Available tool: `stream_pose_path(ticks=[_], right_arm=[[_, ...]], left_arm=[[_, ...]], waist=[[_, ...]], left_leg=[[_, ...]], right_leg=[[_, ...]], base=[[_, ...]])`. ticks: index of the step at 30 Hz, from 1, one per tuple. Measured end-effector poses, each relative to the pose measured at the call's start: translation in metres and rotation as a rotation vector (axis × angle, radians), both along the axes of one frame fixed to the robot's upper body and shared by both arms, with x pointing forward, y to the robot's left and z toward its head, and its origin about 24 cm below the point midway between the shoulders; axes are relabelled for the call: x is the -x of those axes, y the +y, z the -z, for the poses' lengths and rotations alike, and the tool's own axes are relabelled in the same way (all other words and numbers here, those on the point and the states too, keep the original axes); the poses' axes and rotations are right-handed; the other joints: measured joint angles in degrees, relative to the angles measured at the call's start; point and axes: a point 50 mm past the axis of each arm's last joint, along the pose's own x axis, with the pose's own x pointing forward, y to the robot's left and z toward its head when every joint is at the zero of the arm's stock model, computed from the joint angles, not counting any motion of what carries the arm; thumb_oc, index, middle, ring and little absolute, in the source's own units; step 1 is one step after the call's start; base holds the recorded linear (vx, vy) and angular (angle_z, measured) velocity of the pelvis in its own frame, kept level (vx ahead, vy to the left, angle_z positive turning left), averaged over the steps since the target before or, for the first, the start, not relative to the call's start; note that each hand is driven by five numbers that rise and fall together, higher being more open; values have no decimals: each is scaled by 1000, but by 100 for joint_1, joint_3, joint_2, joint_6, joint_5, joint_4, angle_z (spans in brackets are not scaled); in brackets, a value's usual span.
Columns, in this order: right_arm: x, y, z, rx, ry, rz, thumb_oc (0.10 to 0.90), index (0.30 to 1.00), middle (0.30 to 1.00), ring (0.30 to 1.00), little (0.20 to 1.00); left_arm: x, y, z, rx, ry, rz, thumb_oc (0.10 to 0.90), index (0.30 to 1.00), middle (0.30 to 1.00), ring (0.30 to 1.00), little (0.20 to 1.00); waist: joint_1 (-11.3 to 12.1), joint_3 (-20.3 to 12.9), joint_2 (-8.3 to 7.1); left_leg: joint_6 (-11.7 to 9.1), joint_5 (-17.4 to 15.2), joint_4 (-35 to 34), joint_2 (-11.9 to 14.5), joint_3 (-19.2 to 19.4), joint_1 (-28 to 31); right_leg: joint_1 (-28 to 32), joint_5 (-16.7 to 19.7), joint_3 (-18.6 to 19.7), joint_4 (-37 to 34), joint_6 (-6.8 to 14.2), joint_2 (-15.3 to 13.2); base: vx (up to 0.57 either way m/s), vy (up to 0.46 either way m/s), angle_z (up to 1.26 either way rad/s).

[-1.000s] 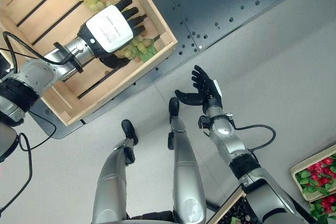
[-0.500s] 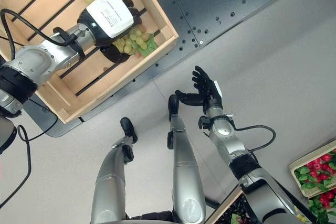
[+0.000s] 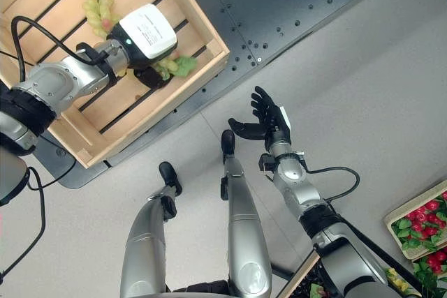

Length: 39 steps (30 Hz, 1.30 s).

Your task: Pick up the fruits from the basket on one side to the basket on the other side

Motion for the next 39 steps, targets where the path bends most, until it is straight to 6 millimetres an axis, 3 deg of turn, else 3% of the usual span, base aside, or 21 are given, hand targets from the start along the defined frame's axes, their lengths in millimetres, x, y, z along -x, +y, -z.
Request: stream_pose_path(ticks=[5,11,14,17,20,23,28,33,37,39], right_arm=[[5,-4,10,1,31,15,800,900,900,900,900],[17,-11,29,-3,87,36,800,900,900,900,900],[24,-8,40,-27,117,40,800,900,900,900,900],[29,0,40,-42,100,21,800,900,900,900,900],[28,10,32,-19,55,-14,800,900,900,900,900],[30,17,32,-37,55,-32,800,900,900,900,900],[34,20,31,-9,39,-92,800,900,900,900,900],[40,22,35,-9,59,-169,800,900,900,900,900],[41,27,35,-12,80,-207,800,900,900,900,900],[40,28,28,-24,57,-221,800,900,900,900,900]], left_arm=[[4,18,33,171,83,-29,400,300,300,300,300],[13,46,45,607,-6,-52,400,300,300,300,300],[21,64,61,959,-81,-99,400,300,300,300,300],[28,75,81,1209,-113,-160,400,300,300,300,300],[33,80,96,1338,-92,-203,400,300,300,300,300],[42,82,121,1638,-55,-258,400,300,300,300,300],[52,86,142,1925,-3,-304,400,300,300,300,300],[49,72,145,2262,160,-201,400,300,300,300,300],[52,55,145,2346,261,-99,400,300,300,300,300],[53,44,132,2330,310,15,400,300,300,300,300]], waist=[[51,2,2],[180,2,4],[208,7,13],[251,11,19],[267,9,23],[314,5,78],[338,-29,200],[374,-202,315],[447,-414,432],[536,-502,482]], left_leg=[[-15,-19,-21,10,-10,473],[-25,-10,-173,7,-34,1182],[-58,11,-349,13,-55,1686],[-104,108,-706,-10,-59,2209],[-124,245,-1125,-53,-66,2636],[-146,496,-1836,-103,-50,3341],[-183,633,-2464,-69,-66,4037],[-196,666,-2816,-48,-181,4481],[-212,683,-3030,-28,-200,4784],[-213,687,-3032,-26,-208,4793]], right_leg=[[464,-23,-5,6,-18,8],[1195,-78,-53,-118,-22,7],[1708,-76,-156,-273,-27,9],[2195,-53,-190,-526,-23,34],[2586,-6,-278,-788,-30,40],[3131,67,-312,-1162,14,95],[3787,100,-446,-1629,51,194],[4333,121,-588,-2021,84,241],[4647,134,-630,-2206,112,286],[4659,135,-635,-2206,112,281]], base=[[-8,6,0],[-11,5,0],[-3,4,1],[11,10,1],[94,57,8],[119,57,2],[137,-3,4],[123,-25,14],[100,-39,6],[45,-43,3]])
